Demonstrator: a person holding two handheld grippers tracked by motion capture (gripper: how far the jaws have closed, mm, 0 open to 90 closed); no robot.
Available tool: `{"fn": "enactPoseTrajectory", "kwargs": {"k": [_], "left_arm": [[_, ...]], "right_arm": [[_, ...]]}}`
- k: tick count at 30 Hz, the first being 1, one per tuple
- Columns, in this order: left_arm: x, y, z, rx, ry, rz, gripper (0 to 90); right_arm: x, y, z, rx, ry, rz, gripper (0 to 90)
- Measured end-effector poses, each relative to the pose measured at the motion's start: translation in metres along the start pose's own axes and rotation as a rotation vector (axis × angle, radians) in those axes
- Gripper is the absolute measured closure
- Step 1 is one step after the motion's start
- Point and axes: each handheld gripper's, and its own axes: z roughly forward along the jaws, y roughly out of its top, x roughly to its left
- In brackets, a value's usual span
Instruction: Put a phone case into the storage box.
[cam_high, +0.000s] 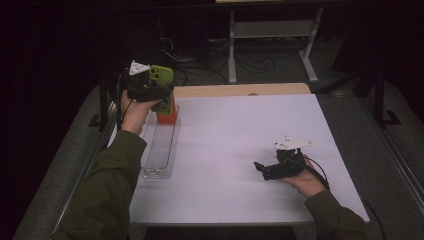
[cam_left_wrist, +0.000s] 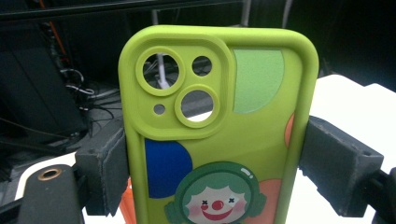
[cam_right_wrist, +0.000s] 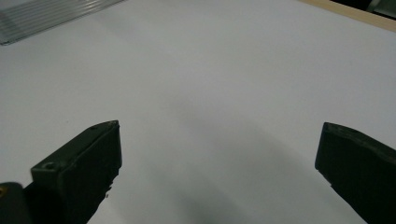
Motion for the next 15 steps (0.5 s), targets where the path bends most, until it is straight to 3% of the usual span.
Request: {"fn": "enactPoseTrajectory", "kwargs": {"k": [8, 15], "left_arm": [[0.004, -0.011, 0.012, 0.009, 0.08, -0.022, 16.1], [0.004, -0.023, 0.023, 0.007, 0.127, -0.067, 16.1]], "right_arm": [[0.001, 0.001, 0.002, -0.002, 0.002, 0.002, 0.0], [0.002, 0.001, 0.001, -0.011, 0.004, -0.006, 0.0]]}}
